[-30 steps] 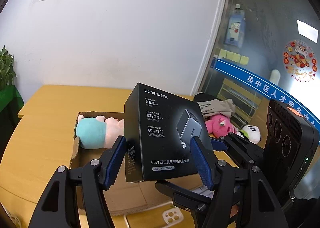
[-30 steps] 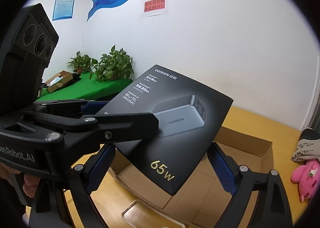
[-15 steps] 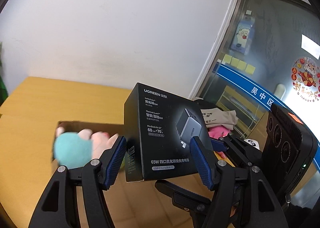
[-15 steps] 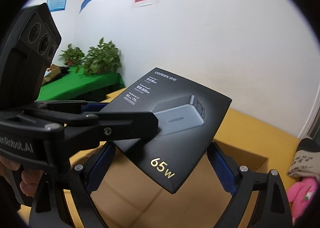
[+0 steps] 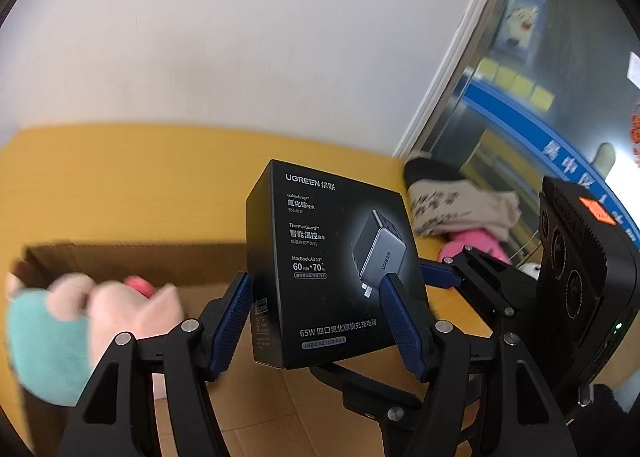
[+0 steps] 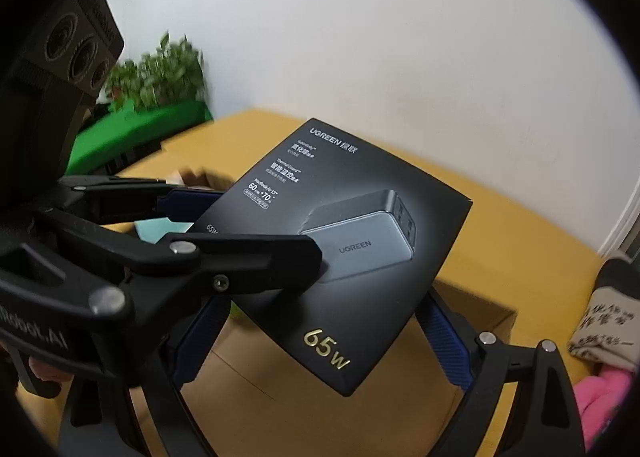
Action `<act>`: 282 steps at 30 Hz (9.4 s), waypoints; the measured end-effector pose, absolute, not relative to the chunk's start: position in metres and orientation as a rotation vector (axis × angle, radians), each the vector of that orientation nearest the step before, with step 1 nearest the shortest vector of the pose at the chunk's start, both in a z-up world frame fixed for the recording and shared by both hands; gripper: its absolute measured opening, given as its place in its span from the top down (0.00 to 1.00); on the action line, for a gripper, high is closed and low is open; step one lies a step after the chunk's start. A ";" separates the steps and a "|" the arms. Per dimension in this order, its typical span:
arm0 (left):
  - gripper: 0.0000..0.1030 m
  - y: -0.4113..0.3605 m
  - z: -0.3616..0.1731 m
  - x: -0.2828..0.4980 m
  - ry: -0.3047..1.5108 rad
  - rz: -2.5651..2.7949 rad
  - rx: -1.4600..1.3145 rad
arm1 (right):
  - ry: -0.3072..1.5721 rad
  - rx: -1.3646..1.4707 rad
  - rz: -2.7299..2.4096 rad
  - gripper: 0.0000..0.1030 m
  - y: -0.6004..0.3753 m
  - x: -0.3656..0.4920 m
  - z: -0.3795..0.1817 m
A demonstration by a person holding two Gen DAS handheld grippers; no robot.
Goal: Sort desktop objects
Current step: 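Lift the charger box with the left gripper toward the cardboard box, then open the left gripper to drop the charger box into the box, then move the left gripper down to the white phone case, then close the left gripper on the rim of the white phone case, then carry the phone case with the left gripper over the cardboard box, then open the left gripper to drop the phone case into the box, then move the right gripper down to the black sunglasses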
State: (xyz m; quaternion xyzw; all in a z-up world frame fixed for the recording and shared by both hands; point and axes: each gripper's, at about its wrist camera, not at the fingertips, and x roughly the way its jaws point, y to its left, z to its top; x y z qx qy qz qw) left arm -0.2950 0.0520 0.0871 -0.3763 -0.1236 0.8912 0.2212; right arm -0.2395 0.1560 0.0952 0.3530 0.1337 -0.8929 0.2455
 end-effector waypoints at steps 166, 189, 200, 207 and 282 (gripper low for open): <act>0.96 -0.076 0.124 0.048 -0.250 2.783 -0.894 | -0.001 0.789 -2.602 0.90 0.140 0.034 0.130; 0.97 -0.112 0.122 -0.058 -0.337 2.841 -0.988 | -0.030 0.798 -2.558 0.90 0.108 -0.076 0.144; 0.97 -0.105 0.054 -0.142 -0.216 2.801 -1.357 | -0.035 1.081 -2.467 0.90 0.087 -0.164 0.067; 0.98 -0.081 0.010 -0.175 -0.031 2.711 -1.651 | 0.008 1.367 -2.350 0.89 0.081 -0.192 0.026; 0.02 -0.072 0.031 -0.007 -0.179 3.020 -1.220 | -0.041 1.441 -2.566 0.19 0.229 -0.069 0.025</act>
